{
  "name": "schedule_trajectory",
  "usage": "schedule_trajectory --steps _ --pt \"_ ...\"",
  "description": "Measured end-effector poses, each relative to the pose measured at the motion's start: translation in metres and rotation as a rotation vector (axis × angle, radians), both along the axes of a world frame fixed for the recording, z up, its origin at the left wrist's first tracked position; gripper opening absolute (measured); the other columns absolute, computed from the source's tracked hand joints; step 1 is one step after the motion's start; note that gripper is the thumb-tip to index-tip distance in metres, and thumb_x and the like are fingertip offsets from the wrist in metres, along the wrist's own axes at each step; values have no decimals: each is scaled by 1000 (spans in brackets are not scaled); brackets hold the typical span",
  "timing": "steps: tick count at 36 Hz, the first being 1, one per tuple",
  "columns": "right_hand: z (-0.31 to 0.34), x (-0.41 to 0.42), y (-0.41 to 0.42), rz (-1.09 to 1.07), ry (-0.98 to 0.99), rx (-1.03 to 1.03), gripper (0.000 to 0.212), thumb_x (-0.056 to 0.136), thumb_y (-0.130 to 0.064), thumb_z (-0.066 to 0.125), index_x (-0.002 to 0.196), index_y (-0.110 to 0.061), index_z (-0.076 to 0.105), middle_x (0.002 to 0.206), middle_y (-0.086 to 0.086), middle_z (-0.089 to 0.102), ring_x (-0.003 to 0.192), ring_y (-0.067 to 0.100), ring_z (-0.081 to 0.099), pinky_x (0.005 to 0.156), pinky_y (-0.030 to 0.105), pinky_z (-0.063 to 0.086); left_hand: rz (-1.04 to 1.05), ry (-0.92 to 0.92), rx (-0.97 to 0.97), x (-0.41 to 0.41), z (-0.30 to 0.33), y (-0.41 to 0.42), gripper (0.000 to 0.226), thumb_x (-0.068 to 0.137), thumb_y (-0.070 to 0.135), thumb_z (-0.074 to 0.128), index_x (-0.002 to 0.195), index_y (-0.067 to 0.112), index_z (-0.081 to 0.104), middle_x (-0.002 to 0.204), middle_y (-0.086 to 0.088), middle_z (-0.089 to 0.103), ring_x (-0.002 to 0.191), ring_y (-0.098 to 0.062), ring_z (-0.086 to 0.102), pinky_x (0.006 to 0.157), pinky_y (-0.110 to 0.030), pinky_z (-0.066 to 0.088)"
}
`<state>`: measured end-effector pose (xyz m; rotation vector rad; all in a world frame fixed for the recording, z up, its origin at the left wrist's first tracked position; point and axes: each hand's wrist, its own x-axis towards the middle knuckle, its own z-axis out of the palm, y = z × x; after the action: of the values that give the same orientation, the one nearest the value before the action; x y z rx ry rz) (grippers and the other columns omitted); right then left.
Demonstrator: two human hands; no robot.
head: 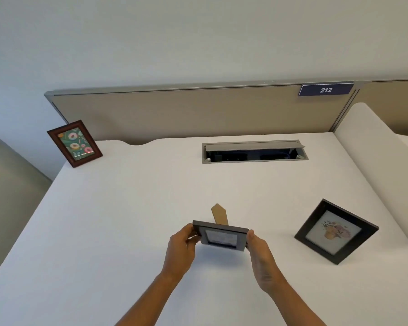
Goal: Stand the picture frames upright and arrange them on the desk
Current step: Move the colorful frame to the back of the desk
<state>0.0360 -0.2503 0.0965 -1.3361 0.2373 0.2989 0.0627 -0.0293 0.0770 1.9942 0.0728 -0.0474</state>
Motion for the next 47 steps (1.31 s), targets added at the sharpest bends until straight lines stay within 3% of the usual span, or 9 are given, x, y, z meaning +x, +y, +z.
schedule_trajectory --steps 3,8,13,19,24,30,38,41,47 --pt "-3 1 -1 44 -105 -74 82 85 -81 67 130 -13 78 139 7 75 141 24 61 126 51 36 40 -89 -30 -3 -2 9 47 95 -16 58 110 25 76 101 13 79 99 -17 75 91 -22 59" --pt "7 14 1 168 -212 -157 75 83 -82 66 129 -25 80 149 -3 68 152 17 49 122 42 34 77 -156 -63 -4 -5 22 42 96 -13 62 114 22 76 110 9 79 108 -22 73 94 -28 61" --pt "11 31 8 200 -215 -168 68 89 -75 64 128 -21 80 143 1 71 144 21 58 124 48 39 94 -148 -83 2 -5 31 41 96 -12 61 113 22 76 109 7 78 106 -26 73 93 -32 62" --pt "18 61 26 220 -102 -109 62 102 -61 47 130 -14 78 135 6 77 134 24 66 125 49 38 99 -115 3 22 2 40 42 98 -7 61 116 30 71 104 25 77 102 -4 74 89 -14 57" --pt "13 101 43 200 -2 -114 64 106 -61 35 132 -21 77 138 1 75 135 23 64 127 56 32 128 -78 23 55 2 52 28 101 1 61 120 20 69 108 14 77 103 0 71 85 -8 55" --pt "14 170 66 166 55 -87 69 98 -74 41 136 -25 73 138 -2 75 134 24 65 125 57 36 117 -58 26 122 7 72 31 101 2 60 117 29 63 108 14 76 102 -10 73 78 -9 55" --pt "20 287 96 99 97 -79 77 93 -76 40 141 -21 68 131 3 79 126 25 71 106 45 49 91 -124 86 234 16 90 28 103 1 56 128 14 60 116 3 69 105 -18 68 77 -1 51" --pt "21 327 106 79 105 -75 77 92 -75 40 139 -22 69 129 3 80 126 25 71 108 47 48 105 -90 97 275 13 95 28 105 4 54 132 8 58 121 5 64 111 -16 63 75 1 51" --pt "11 396 118 45 177 -102 82 90 -82 38 136 -23 70 128 4 80 128 26 69 121 55 40 114 -26 111 342 6 99 33 105 7 55 139 8 55 135 -7 65 115 -12 58 88 -21 53"
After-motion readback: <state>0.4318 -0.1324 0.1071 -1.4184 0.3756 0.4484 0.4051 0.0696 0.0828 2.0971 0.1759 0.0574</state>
